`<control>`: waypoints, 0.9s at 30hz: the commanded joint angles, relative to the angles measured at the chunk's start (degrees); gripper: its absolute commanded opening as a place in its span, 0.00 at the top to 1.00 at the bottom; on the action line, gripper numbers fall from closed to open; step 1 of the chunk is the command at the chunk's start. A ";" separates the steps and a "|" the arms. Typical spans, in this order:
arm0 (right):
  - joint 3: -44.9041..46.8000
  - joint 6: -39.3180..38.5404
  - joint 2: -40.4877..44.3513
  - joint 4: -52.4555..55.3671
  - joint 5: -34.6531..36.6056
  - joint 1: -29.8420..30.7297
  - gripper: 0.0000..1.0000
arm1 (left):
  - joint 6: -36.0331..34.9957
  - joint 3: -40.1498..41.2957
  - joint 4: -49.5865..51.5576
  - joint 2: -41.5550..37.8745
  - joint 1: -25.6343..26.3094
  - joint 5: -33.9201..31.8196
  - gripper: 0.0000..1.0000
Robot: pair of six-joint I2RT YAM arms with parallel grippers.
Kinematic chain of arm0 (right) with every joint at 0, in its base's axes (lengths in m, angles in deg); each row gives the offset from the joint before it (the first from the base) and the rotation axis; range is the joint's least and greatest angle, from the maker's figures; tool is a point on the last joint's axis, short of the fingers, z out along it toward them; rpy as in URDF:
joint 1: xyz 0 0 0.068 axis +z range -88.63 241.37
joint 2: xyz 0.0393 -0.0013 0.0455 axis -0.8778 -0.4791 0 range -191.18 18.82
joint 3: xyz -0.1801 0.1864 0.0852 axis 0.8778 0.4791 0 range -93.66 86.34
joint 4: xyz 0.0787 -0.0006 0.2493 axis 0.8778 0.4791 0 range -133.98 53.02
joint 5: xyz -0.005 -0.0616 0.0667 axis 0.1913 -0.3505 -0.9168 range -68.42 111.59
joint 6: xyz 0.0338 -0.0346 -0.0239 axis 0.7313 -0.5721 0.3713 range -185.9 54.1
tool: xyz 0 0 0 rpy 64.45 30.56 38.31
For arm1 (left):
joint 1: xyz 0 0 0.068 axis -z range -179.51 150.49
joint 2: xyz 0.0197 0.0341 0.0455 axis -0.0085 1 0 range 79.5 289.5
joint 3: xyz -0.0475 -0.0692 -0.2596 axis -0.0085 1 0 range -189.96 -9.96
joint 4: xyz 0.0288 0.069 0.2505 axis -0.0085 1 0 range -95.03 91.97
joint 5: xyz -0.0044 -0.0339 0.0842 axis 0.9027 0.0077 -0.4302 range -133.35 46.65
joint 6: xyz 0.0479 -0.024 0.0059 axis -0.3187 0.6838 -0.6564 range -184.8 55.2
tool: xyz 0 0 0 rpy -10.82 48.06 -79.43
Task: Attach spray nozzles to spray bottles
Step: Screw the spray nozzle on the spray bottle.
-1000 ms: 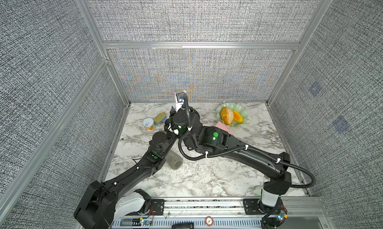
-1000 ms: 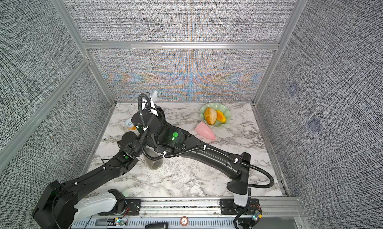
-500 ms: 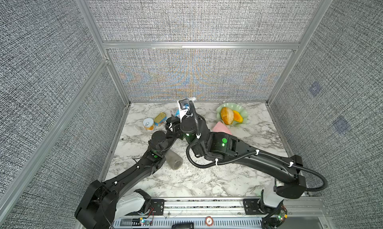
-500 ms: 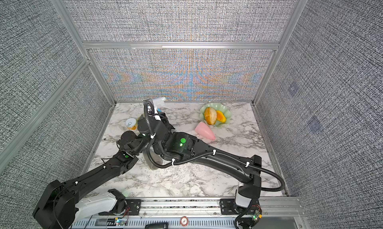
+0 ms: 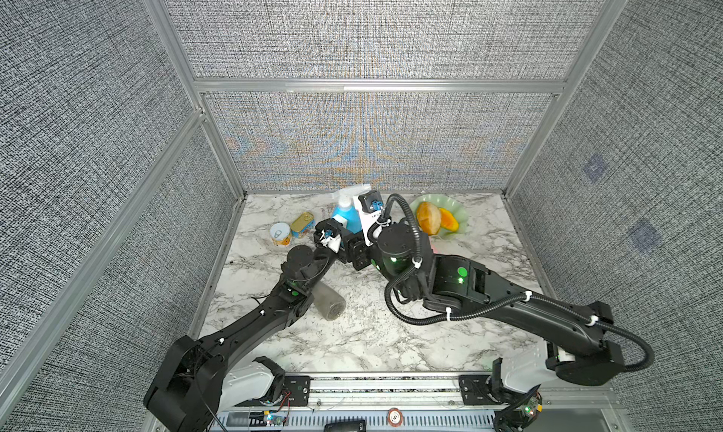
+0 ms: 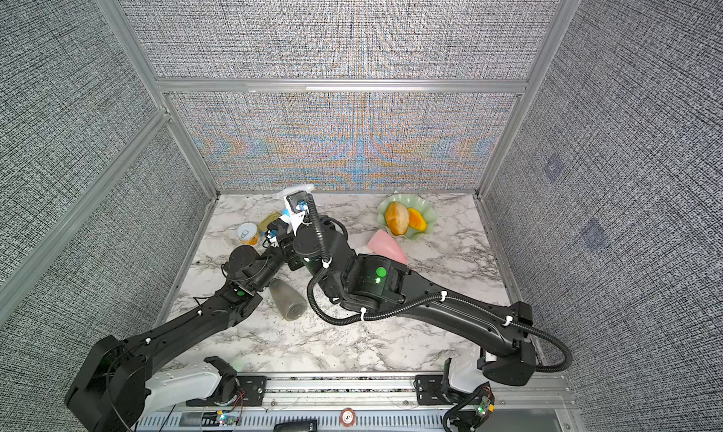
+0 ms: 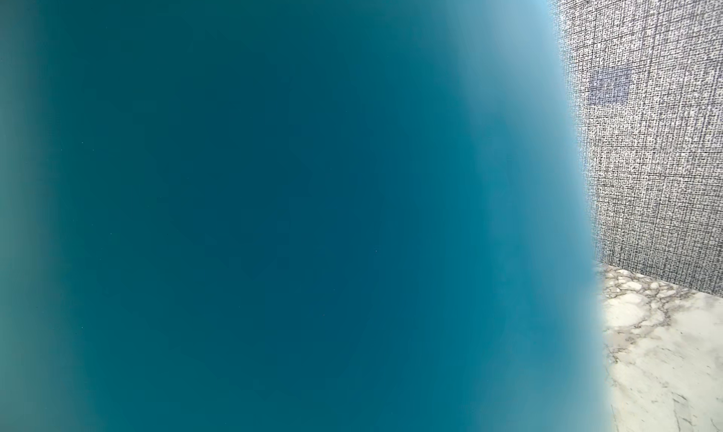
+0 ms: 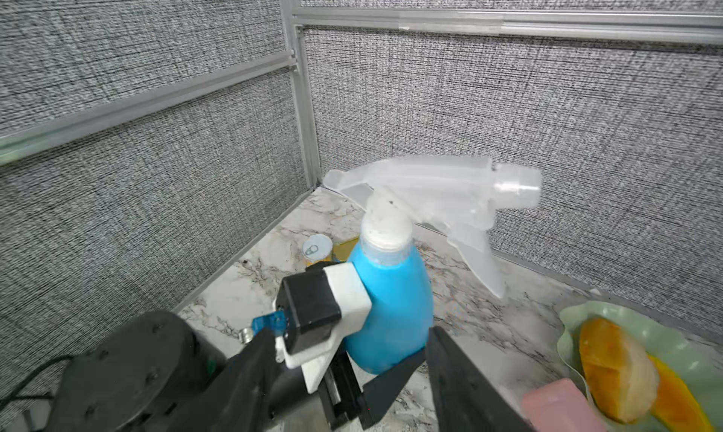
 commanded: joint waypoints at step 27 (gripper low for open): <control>-2.50 -16.12 4.87 8.32 -54.96 -27.25 0.10 | 8.62 -1.63 -3.06 2.12 -0.23 17.40 0.33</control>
